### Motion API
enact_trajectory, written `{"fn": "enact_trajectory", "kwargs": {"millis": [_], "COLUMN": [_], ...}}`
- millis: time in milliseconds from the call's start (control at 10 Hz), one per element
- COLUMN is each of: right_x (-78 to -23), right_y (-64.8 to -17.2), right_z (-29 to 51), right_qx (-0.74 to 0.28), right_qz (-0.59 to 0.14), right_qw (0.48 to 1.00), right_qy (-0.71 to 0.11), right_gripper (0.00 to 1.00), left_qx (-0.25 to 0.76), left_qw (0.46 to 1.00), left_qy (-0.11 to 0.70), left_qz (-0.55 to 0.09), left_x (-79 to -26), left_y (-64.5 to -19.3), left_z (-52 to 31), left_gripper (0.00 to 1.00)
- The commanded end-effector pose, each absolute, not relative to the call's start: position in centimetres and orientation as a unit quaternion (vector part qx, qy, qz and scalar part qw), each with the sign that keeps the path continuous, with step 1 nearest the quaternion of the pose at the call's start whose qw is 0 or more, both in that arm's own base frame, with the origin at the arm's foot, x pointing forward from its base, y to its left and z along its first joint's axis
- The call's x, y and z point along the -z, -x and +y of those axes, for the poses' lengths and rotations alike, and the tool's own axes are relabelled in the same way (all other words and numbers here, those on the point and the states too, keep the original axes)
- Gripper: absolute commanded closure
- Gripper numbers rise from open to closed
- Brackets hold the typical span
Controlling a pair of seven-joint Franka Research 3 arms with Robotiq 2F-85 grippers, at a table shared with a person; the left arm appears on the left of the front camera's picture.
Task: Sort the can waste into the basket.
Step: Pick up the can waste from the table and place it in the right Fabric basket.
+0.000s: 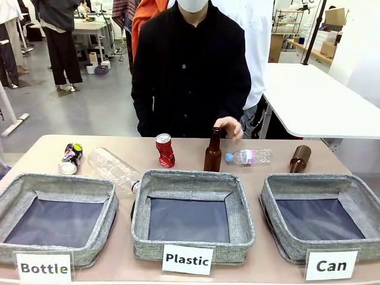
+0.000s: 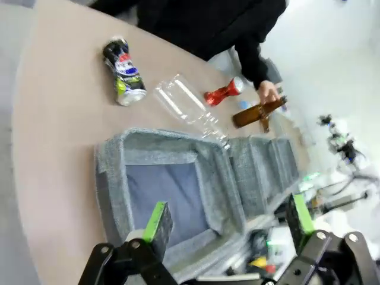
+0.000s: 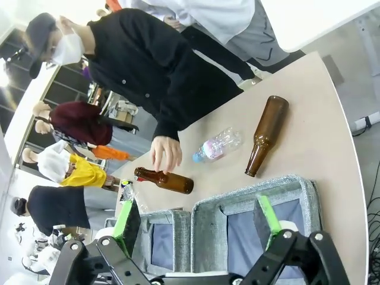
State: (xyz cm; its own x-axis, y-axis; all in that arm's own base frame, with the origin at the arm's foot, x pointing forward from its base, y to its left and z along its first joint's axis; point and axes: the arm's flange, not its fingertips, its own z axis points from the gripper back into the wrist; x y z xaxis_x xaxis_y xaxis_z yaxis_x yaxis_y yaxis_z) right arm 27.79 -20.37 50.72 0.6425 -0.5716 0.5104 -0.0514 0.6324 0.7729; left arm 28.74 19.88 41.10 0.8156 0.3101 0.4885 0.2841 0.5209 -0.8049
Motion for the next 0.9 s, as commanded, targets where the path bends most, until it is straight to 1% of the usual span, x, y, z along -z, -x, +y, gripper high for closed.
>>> {"fn": "enact_trajectory", "kwargs": {"millis": [0,100,300,400,500,600,800], "right_x": [-50.9,-50.9,-50.9,-50.9,-50.9,-50.9,-50.9], "right_y": [-28.0,-28.0,-28.0,-28.0,-28.0,-28.0,-28.0], "right_z": [-20.6,-20.6,-20.6,-20.6,-20.6,-20.6,-20.6], "right_qx": [0.151,0.151,0.151,0.151,0.151,0.151,0.151], "right_qz": [-0.4,-0.4,-0.4,-0.4,-0.4,-0.4,-0.4], "right_qw": [0.81,0.81,0.81,0.81,0.81,0.81,0.81], "right_qy": [-0.402,-0.402,-0.402,-0.402,-0.402,-0.402,-0.402], "right_gripper": [0.0,0.0,0.0,0.0,0.0,0.0,0.0], "left_qx": [0.081,0.099,0.082,0.039,-0.011,0.092,0.092], "left_qw": [0.895,0.922,0.954,0.958,0.953,0.941,0.941], "left_qy": [0.358,0.293,0.18,0.108,0.076,0.169,0.169], "left_qz": [-0.254,-0.235,-0.226,-0.262,-0.294,-0.277,-0.277], "left_x": [-44.5,-45.5,-46.4,-46.5,-46.8,-48.1,-48.1], "left_y": [-31.9,-34.1,-38.3,-39.6,-40.2,-38.4,-38.4], "left_z": [12.3,8.9,4.1,2.9,2.2,1.9,1.9], "left_gripper": [0.0,0.0,0.0,0.0,0.0,0.0,0.0]}}
